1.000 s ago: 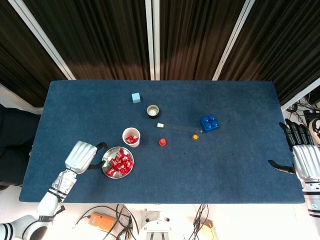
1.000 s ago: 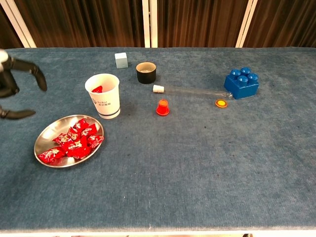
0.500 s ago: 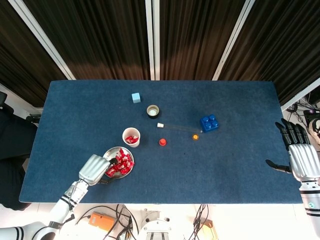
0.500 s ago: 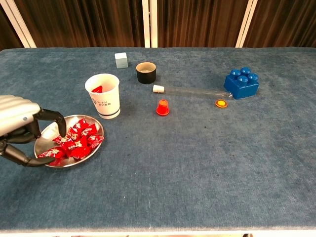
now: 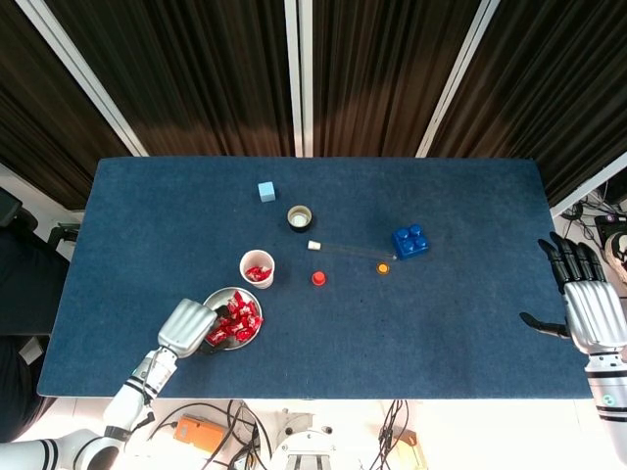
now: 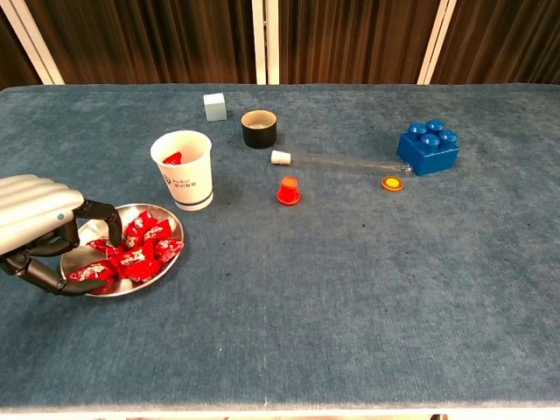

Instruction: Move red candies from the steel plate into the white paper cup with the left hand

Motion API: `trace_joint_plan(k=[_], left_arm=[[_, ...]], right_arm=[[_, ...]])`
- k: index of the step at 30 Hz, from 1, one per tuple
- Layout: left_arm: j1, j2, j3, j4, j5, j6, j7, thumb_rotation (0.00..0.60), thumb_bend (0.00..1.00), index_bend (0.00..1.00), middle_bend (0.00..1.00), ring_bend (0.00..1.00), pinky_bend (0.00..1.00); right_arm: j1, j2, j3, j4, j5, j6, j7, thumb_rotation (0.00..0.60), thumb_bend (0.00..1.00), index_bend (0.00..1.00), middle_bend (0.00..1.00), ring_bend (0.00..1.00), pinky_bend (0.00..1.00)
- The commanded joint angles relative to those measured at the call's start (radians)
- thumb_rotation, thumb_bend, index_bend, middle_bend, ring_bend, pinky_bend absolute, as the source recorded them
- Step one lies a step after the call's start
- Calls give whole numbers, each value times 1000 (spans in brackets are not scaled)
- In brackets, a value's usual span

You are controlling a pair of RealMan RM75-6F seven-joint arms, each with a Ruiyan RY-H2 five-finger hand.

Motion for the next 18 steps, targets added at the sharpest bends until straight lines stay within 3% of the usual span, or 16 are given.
trace_joint_plan(k=[1, 18], left_arm=[[0, 1, -3, 15, -8, -4, 10, 502, 183, 384, 967, 901, 825], [15, 23, -2, 21, -7, 9, 33, 501, 218, 458, 967, 901, 825]], right_arm=[[1, -1, 0, 1, 0, -2, 0, 600, 98, 0, 0, 0, 0], [8, -2, 0, -5, 4, -9, -11, 600, 98, 0, 0, 0, 0]])
